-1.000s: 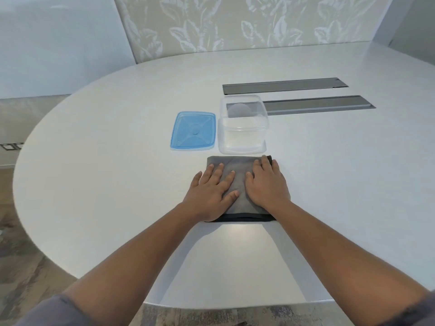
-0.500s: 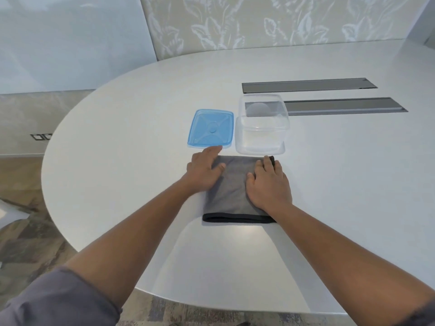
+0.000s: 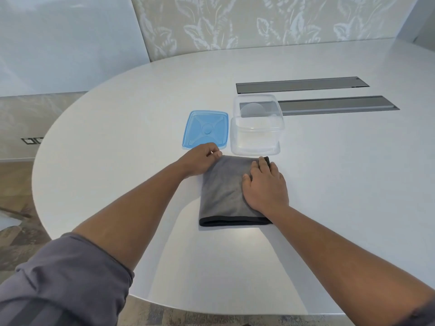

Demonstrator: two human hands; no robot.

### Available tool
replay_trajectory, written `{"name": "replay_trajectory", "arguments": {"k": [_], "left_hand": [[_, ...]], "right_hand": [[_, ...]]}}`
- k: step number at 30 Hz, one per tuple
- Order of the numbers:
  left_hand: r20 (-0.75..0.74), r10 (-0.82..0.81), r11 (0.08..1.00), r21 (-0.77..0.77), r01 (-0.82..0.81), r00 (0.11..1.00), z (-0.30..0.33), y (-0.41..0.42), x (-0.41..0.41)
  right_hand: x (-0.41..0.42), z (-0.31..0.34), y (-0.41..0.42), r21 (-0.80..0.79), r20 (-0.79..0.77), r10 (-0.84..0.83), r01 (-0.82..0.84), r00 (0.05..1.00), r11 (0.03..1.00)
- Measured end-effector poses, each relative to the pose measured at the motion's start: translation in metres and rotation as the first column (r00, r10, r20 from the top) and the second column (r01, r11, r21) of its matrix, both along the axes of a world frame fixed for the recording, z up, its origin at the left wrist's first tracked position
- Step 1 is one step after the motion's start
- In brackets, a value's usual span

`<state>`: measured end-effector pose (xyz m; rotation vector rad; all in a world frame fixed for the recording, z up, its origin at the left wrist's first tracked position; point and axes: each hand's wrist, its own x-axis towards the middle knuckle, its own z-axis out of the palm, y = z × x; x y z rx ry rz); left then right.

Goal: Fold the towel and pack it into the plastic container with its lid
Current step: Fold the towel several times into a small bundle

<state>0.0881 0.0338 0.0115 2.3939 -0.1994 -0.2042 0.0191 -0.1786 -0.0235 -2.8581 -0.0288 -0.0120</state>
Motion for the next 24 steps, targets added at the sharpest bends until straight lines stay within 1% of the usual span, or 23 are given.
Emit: {"name": "replay_trajectory", "arguments": {"k": [2, 4, 6, 7, 8, 11, 12, 14, 16, 17, 19, 21, 24], "left_hand": [[0.012, 0.007, 0.989, 0.149, -0.009, 1.000, -0.002, 0.003, 0.001], [0.056, 0.025, 0.946, 0.322, -0.042, 0.998, -0.006, 0.006, 0.001], [0.175, 0.005, 0.881, 0.466, -0.087, 0.985, -0.012, 0.004, 0.000], [0.225, -0.018, 0.856, 0.507, -0.101, 0.974, -0.015, 0.002, 0.000], [0.246, -0.030, 0.848, 0.519, -0.106, 0.969, -0.018, 0.002, 0.000], [0.191, 0.035, 0.879, 0.462, -0.121, 0.981, -0.025, 0.007, -0.003], [0.202, 0.039, 0.882, 0.454, -0.128, 0.979, -0.026, 0.009, -0.005], [0.281, 0.032, 0.879, 0.449, -0.160, 0.959, -0.024, 0.008, -0.014], [0.353, 0.046, 0.901, 0.389, -0.191, 0.935, -0.020, -0.003, -0.027], [0.358, 0.042, 0.920, 0.350, -0.176, 0.933, -0.019, -0.011, -0.036], [0.351, -0.020, 0.939, 0.327, -0.102, 0.936, -0.024, -0.029, -0.054], [0.312, -0.080, 0.924, 0.379, -0.047, 0.947, -0.032, -0.042, -0.072], [0.212, -0.087, 0.896, 0.443, -0.017, 0.973, -0.043, -0.040, -0.086]], "right_hand": [[0.000, 0.000, 0.000, -0.002, -0.007, 0.004, -0.004, 1.000, 1.000], [0.000, 0.000, 0.000, -0.001, -0.011, 0.005, -0.005, 1.000, 1.000], [0.000, 0.001, 0.001, -0.002, -0.016, 0.002, -0.002, 1.000, 1.000], [0.000, 0.001, 0.000, -0.006, -0.017, 0.000, -0.001, 1.000, 1.000], [0.000, 0.001, 0.000, -0.006, -0.018, -0.002, 0.002, 1.000, 1.000], [-0.001, 0.002, -0.001, -0.001, -0.022, -0.004, 0.004, 1.000, 1.000], [-0.002, 0.001, -0.001, -0.002, -0.020, -0.004, 0.004, 1.000, 1.000], [-0.002, 0.001, -0.001, -0.003, -0.020, -0.005, 0.005, 1.000, 1.000], [-0.001, 0.000, -0.001, -0.006, -0.019, -0.008, 0.007, 1.000, 1.000], [-0.001, 0.000, -0.001, -0.009, -0.019, -0.008, 0.008, 1.000, 1.000], [0.001, 0.000, -0.001, -0.017, -0.018, -0.011, 0.010, 1.000, 1.000], [0.001, -0.001, -0.001, -0.016, -0.016, -0.013, 0.012, 1.000, 1.000], [0.001, -0.001, 0.000, -0.014, -0.016, -0.014, 0.013, 1.000, 1.000]]}}
